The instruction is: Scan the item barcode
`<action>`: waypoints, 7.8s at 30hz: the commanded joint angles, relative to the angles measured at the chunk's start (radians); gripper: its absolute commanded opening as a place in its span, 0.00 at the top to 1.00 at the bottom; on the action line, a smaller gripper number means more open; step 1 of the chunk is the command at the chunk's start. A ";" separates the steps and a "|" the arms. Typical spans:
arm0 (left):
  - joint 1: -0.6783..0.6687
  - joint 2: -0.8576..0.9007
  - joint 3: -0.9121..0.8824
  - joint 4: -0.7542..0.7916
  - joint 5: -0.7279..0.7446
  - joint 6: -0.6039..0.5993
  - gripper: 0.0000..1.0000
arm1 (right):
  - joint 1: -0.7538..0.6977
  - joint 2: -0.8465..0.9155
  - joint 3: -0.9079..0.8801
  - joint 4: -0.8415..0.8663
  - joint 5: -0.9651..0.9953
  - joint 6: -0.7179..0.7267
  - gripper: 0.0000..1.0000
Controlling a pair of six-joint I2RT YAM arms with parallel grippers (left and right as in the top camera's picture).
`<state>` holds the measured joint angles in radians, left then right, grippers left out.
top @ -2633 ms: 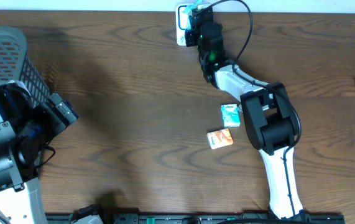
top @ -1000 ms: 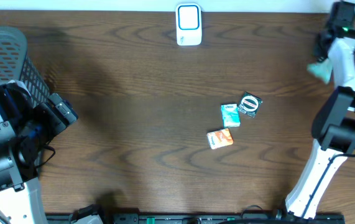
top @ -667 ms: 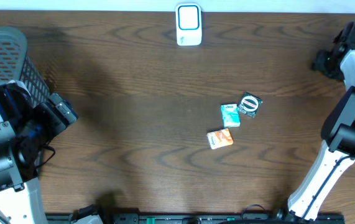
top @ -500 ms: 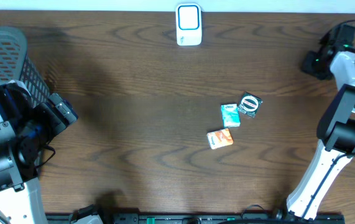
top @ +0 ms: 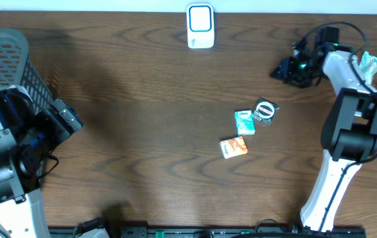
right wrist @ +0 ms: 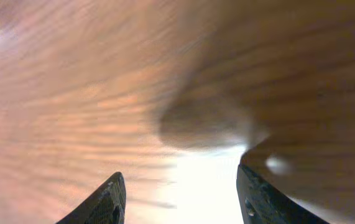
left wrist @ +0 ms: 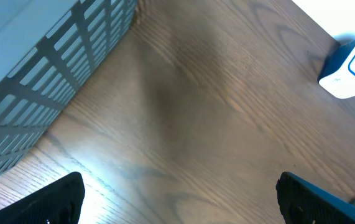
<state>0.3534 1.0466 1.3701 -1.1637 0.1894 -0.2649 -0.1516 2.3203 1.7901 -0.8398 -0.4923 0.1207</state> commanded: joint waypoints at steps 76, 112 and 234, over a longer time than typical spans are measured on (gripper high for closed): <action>0.005 0.000 0.016 -0.003 0.009 -0.002 0.02 | 0.272 -0.321 -0.274 -0.514 0.527 0.057 0.99; 0.005 0.000 0.016 -0.003 0.009 -0.002 0.02 | 0.086 -0.321 -0.476 -0.247 0.579 0.200 0.99; 0.005 0.000 0.016 -0.003 0.009 -0.002 0.02 | 0.205 -0.183 -0.218 0.137 0.072 0.150 0.95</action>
<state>0.3534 1.0466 1.3701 -1.1641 0.1894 -0.2649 0.0494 2.1349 1.5196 -0.7010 -0.3466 0.2455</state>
